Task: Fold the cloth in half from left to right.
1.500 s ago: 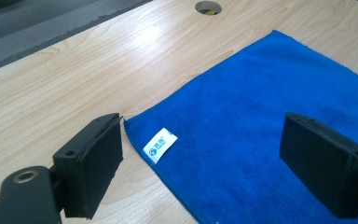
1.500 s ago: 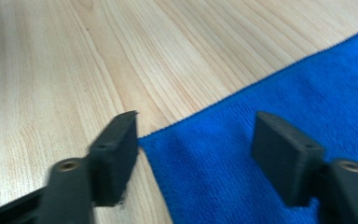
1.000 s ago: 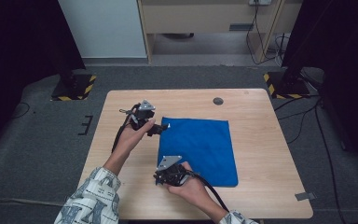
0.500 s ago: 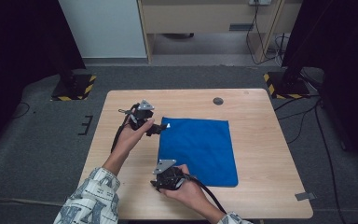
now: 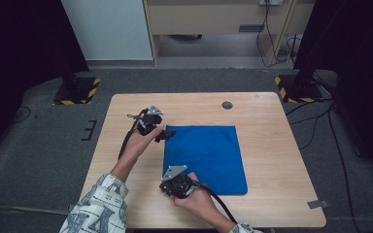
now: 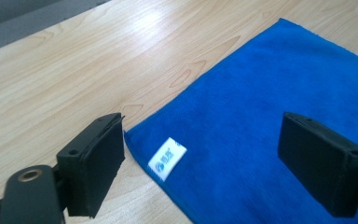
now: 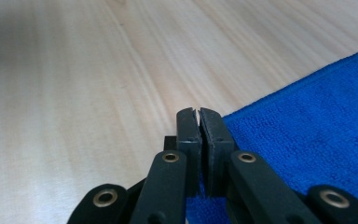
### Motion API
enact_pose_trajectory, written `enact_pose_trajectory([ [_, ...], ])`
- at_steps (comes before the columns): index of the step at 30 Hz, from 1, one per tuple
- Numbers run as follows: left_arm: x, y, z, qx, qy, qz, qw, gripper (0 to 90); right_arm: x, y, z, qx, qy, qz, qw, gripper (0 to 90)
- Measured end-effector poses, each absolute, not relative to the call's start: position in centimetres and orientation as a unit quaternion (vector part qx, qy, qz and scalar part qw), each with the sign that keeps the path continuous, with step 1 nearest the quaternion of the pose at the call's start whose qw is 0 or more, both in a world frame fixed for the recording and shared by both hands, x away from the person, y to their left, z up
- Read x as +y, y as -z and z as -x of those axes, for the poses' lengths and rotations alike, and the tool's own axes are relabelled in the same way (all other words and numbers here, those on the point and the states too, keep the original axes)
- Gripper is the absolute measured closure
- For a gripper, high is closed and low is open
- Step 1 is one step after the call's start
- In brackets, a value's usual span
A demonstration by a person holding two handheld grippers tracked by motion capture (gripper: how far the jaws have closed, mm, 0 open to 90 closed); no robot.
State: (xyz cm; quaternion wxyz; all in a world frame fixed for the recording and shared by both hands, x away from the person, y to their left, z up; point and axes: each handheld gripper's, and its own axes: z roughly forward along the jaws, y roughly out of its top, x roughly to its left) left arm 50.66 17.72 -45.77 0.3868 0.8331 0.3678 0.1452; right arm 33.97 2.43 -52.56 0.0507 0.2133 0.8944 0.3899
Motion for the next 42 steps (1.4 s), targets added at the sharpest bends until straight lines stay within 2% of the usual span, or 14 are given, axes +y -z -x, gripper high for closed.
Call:
enact_pose_trajectory([
  [5, 17.7, 47.1, -51.6, 0.39, -0.149, -0.829, 0.372, 17.4, 2.7, 52.4, -33.3, 0.892, -0.4, -0.208, 0.042, 87.5],
  [10, 17.8, 48.4, -52.5, 0.391, -0.16, -0.835, 0.353, 25.8, 3.0, 52.2, -32.8, 0.891, -0.404, -0.201, 0.039, 87.5],
  [12, 18.1, 49.0, -52.9, 0.397, -0.16, -0.837, 0.342, 34.1, 3.1, 52.2, -32.6, 0.89, -0.406, -0.202, 0.039, 87.4],
  [19, 19.3, 50.4, -53.9, 0.42, -0.161, -0.83, 0.331, 48.2, 3.6, 52.5, -32.2, 0.891, -0.406, -0.197, 0.039, 87.3],
  [31, 19.9, 52.0, -54.7, 0.437, -0.14, -0.83, 0.316, 56.3, 3.9, 52.6, -32.0, 0.893, -0.406, -0.19, 0.046, 87.2],
  [35, 20.0, 52.2, -54.8, 0.44, -0.132, -0.826, 0.327, 61.8, 3.9, 52.6, -32.0, 0.892, -0.407, -0.191, 0.046, 87.2],
  [40, 19.7, 52.0, -54.6, 0.433, -0.111, -0.828, 0.339, 84.6, 3.8, 52.4, -32.0, 0.891, -0.41, -0.191, 0.047, 87.2],
  [42, 19.6, 51.8, -54.6, 0.434, -0.114, -0.826, 0.341, 88.4, 3.8, 52.3, -32.0, 0.89, -0.411, -0.191, 0.049, 87.2],
])
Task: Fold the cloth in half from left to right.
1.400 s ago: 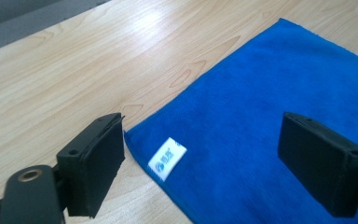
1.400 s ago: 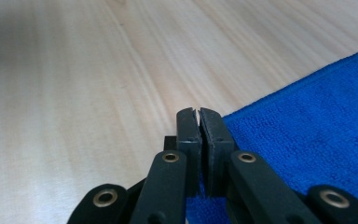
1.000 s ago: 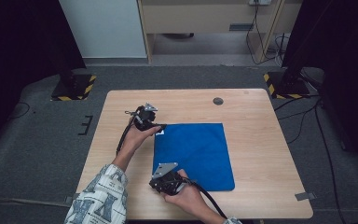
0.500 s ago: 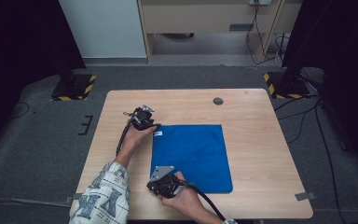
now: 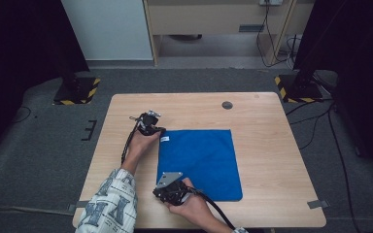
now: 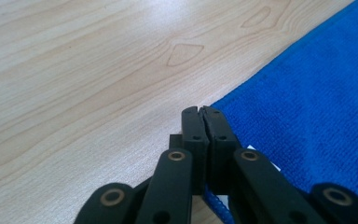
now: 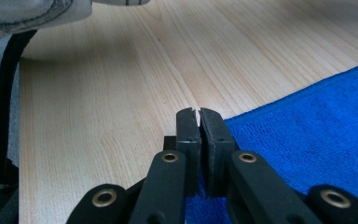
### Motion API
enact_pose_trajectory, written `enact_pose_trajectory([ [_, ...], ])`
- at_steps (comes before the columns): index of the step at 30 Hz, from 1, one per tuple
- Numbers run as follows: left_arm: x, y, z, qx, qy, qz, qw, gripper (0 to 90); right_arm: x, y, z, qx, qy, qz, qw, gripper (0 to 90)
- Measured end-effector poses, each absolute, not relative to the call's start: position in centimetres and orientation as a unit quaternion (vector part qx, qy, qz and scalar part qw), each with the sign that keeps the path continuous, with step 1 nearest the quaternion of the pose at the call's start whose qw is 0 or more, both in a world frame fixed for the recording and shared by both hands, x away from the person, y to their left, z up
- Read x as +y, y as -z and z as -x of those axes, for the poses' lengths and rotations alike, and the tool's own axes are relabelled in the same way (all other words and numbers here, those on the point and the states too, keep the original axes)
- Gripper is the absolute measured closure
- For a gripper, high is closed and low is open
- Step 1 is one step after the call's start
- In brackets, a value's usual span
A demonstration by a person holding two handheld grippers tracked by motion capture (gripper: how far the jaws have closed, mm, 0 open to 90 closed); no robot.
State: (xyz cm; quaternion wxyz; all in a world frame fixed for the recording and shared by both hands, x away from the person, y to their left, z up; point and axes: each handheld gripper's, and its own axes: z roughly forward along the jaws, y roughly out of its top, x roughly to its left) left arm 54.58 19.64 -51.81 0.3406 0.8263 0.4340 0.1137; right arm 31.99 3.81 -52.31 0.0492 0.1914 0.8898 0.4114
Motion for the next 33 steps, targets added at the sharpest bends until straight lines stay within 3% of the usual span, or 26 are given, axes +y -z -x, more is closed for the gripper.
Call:
enact_pose_trajectory([
  [33, 19.5, 46.1, -53.8, 0.431, -0.139, -0.815, 0.36, 89.3, 3.2, 48.2, -30.6, 0.866, -0.455, -0.184, 0.098, 87.4],
])
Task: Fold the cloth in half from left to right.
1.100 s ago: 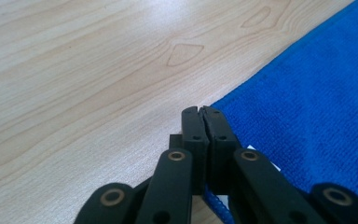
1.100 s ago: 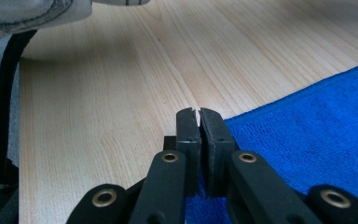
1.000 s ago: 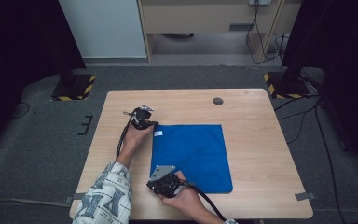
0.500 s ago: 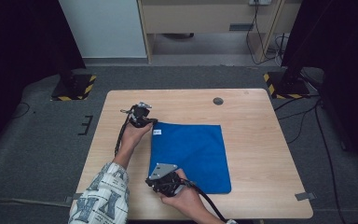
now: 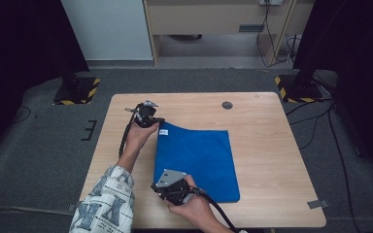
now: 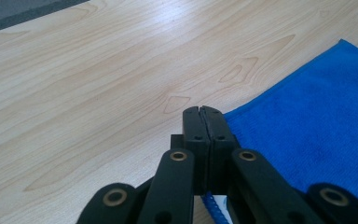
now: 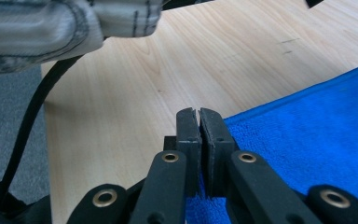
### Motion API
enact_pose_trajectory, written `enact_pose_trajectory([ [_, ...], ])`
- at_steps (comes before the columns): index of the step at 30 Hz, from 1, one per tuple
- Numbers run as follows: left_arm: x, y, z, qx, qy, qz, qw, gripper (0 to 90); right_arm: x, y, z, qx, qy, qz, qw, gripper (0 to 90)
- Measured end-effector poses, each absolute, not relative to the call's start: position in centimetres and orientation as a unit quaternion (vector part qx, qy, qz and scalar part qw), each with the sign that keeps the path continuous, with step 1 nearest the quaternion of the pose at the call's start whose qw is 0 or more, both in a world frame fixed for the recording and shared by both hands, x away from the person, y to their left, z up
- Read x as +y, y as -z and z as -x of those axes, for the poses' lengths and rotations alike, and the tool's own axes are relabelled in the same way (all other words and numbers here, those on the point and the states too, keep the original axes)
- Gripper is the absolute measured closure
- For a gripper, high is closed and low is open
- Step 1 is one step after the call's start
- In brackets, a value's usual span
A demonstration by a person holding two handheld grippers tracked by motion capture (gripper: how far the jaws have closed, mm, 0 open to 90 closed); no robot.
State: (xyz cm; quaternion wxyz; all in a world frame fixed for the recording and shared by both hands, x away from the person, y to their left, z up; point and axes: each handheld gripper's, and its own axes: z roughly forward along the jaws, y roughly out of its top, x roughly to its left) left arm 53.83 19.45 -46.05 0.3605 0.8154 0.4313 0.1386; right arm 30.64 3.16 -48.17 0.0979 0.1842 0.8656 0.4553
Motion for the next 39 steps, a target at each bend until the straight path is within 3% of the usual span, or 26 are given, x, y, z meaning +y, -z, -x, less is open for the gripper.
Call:
enact_pose_trajectory([
  [39, 21.9, 44.1, -53.6, 0.436, -0.154, -0.81, 0.359, 89.2, 5.4, 46.3, -30.4, 0.849, -0.483, -0.183, 0.111, 87.5],
])
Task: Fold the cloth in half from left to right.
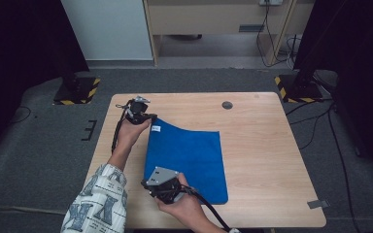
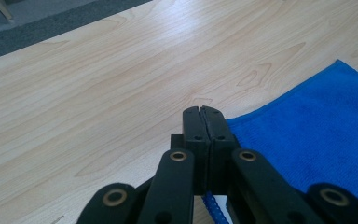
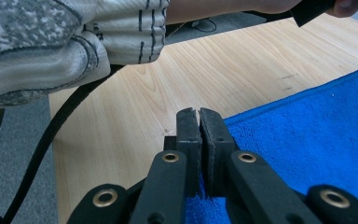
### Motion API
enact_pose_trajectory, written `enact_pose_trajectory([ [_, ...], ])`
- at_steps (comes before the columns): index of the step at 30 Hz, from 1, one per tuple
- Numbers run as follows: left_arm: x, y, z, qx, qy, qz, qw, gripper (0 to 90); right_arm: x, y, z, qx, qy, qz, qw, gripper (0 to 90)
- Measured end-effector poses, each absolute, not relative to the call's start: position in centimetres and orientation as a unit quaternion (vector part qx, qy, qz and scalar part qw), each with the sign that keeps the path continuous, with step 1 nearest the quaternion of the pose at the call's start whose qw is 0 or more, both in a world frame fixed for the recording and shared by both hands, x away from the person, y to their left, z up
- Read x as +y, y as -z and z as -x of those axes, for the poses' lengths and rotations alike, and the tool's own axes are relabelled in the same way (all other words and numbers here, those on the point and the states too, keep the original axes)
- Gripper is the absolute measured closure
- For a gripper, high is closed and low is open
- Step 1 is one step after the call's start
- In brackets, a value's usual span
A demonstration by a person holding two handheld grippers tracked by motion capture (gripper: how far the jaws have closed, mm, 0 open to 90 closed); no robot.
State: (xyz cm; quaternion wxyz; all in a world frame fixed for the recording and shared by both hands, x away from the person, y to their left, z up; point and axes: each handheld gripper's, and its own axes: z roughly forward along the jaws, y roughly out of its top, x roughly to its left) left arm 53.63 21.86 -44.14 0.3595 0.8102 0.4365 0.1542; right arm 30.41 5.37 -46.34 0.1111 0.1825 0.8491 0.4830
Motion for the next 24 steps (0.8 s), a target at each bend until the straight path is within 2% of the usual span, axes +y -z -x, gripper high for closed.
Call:
enact_pose_trajectory([
  [24, 22.9, 43.7, -53.4, 0.439, -0.159, -0.807, 0.362, 89.3, 6.7, 45.7, -30.3, 0.842, -0.495, -0.183, 0.114, 87.5],
])
